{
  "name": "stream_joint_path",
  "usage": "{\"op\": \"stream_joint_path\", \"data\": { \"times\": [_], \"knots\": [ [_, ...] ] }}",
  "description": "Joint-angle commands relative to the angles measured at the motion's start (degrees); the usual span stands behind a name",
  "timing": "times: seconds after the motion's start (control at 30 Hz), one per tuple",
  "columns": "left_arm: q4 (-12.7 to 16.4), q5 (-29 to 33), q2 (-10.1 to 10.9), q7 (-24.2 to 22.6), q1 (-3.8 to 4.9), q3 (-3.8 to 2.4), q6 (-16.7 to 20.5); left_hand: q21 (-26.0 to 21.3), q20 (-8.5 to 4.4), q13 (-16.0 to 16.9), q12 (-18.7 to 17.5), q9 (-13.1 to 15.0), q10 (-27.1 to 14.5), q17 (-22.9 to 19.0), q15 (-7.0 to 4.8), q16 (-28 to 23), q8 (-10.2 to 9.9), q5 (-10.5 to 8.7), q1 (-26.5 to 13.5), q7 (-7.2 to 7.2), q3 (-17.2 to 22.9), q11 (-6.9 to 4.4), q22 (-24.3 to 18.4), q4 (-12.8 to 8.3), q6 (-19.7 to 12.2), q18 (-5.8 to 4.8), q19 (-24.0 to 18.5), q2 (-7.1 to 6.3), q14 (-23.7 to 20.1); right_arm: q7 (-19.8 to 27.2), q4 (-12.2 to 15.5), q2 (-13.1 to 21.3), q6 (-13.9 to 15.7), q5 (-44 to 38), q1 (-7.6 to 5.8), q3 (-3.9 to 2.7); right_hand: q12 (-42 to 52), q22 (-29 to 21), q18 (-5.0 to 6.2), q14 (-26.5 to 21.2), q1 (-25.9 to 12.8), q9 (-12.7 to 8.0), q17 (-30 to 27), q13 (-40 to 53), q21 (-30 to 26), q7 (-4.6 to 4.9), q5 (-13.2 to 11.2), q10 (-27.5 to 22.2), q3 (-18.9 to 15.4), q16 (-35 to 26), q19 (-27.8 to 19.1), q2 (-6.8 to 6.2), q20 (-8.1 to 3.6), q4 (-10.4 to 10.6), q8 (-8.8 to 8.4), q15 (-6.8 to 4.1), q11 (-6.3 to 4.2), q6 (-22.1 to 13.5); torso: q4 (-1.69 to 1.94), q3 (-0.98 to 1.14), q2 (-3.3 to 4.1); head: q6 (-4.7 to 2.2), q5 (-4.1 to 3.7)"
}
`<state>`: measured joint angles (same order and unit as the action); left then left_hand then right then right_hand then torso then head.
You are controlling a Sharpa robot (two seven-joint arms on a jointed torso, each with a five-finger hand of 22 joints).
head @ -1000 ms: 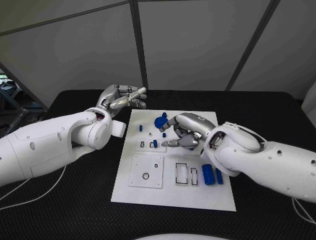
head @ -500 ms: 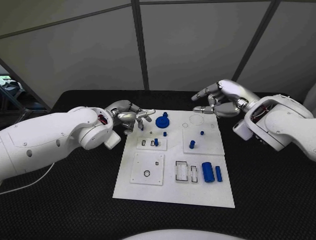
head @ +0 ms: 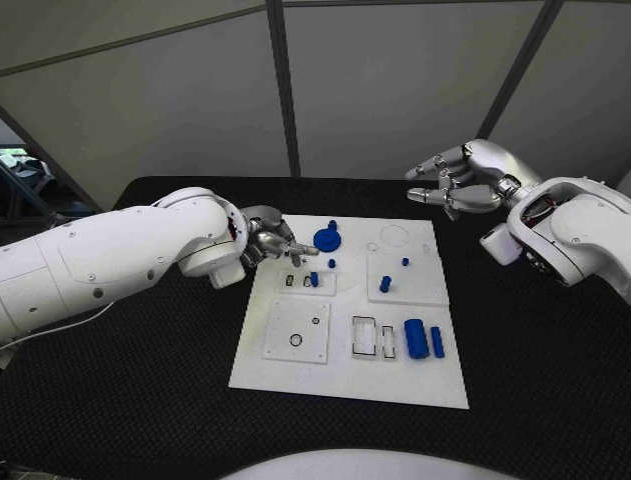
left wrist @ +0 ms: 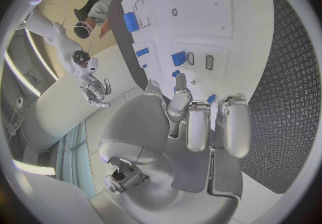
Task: Assemble the parts on the task board
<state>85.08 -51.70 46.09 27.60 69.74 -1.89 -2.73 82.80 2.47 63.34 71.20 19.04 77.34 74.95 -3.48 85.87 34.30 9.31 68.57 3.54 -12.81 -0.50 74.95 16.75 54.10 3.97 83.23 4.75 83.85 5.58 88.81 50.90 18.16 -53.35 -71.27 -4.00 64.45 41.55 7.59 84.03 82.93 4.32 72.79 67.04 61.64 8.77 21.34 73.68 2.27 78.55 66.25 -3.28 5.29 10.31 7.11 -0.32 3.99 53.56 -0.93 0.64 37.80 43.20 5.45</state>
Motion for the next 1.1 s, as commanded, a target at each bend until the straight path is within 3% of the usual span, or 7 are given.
{"op": "stream_joint_path", "data": {
  "times": [0.03, 0.27, 0.5, 0.7, 1.1],
  "knots": [
    [-0.6, -5.2, -1.0, 5.3, 0.61, 0.53, -4.1, 0.6, -0.05, 1.1, 0.9, 1.0, 0.7, 10.6, -0.49, 0.2, 0.9, -0.44, -1.3, -0.01, -0.9, -0.09, 1.7, 0.0, -0.6, -1.26, 0.5, 0.06, 4.9, 0.3, -0.1, -0.2, 1.0, -1.2, -0.15, -0.02, -0.3, -0.2, 1.02, 2.0, 0.7, -0.1, 0.0, -0.1, -0.4, 0.09, 2.5, 0.2, 0.2, -0.3, 0.4, -0.06, 0.09, -0.2, 0.27, -0.48, -0.39, 0.4, -0.16, 0.10, 0.07, 0.08, 0.48],
    [-2.2, -6.7, -3.7, 6.5, 1.53, 1.78, -5.4, 0.9, -0.17, 2.0, 1.6, 2.6, 0.9, 10.6, -0.62, 0.2, 2.1, -1.95, -3.0, -0.20, -2.2, -0.25, 2.4, 0.0, -1.2, -1.36, 0.7, -0.07, 4.9, -0.2, -0.6, -0.7, 1.0, -3.0, -0.15, -0.01, -0.5, -0.3, 1.00, 2.1, 0.9, -0.1, 0.2, -0.3, -0.6, 0.08, 5.2, 0.2, 1.0, -0.4, 0.7, -0.51, 0.00, -0.2, 0.33, -0.54, -0.45, 0.4, -0.09, 0.12, 0.09, 0.05, 0.31],
    [-3.8, -7.2, -5.6, 6.8, 1.93, 2.57, -7.3, 0.8, -0.19, 1.8, 1.5, 2.9, 0.7, 10.6, -0.63, 0.2, 2.3, -2.26, -3.2, -0.18, -2.5, -0.25, 2.2, 0.0, -1.4, -1.31, 0.6, -0.30, 4.9, -0.5, -1.0, -1.2, 0.8, -3.5, -0.15, 0.00, -0.6, -0.4, 1.00, 2.1, 0.9, -0.2, 0.2, -0.4, -0.7, 0.08, 5.9, 0.2, 1.2, -0.5, 0.8, -0.69, -0.02, -0.1, 0.35, -0.56, -0.45, 0.4, 0.02, 0.11, 0.14, 0.02, 0.50],
    [-4.9, -7.3, -6.8, 7.0, 2.08, 2.93, -8.2, 0.7, -0.19, 1.6, 1.3, 3.0, 0.5, 10.6, -0.62, 0.2, 2.3, -2.28, -3.2, -0.16, -2.5, -0.22, 2.0, 0.0, -1.6, -1.27, 0.5, -0.30, 4.8, -0.7, -1.3, -1.5, 0.6, -3.6, -0.14, 0.00, -0.6, -0.4, 1.00, 2.1, 0.8, -0.2, 0.1, -0.5, -0.8, 0.09, 6.1, 0.2, 1.3, -0.6, 0.8, -0.75, -0.02, -0.1, 0.36, -0.56, -0.45, 0.4, -0.05, 0.11, 0.14, 0.24, 0.52],
    [-5.8, -7.3, -8.0, 6.9, 2.17, 3.06, -9.0, 0.5, -0.12, 1.4, 1.0, 3.5, 0.2, 10.5, -0.55, 0.2, 2.5, -2.21, -2.3, -0.07, -2.3, -0.15, 1.8, -0.2, -2.1, -1.21, 0.3, 0.06, 4.8, -1.6, -1.2, -2.1, 0.0, -6.1, -0.14, 0.01, -0.8, -0.7, 1.03, 2.1, 0.2, -0.2, 0.0, -0.6, -1.1, 0.09, 6.7, 0.1, 1.4, -0.8, 0.7, -1.11, -0.01, 0.4, 0.37, -0.54, -0.42, 0.4, -0.08, 0.07, 0.19, 0.56, 0.53]
  ]
}}
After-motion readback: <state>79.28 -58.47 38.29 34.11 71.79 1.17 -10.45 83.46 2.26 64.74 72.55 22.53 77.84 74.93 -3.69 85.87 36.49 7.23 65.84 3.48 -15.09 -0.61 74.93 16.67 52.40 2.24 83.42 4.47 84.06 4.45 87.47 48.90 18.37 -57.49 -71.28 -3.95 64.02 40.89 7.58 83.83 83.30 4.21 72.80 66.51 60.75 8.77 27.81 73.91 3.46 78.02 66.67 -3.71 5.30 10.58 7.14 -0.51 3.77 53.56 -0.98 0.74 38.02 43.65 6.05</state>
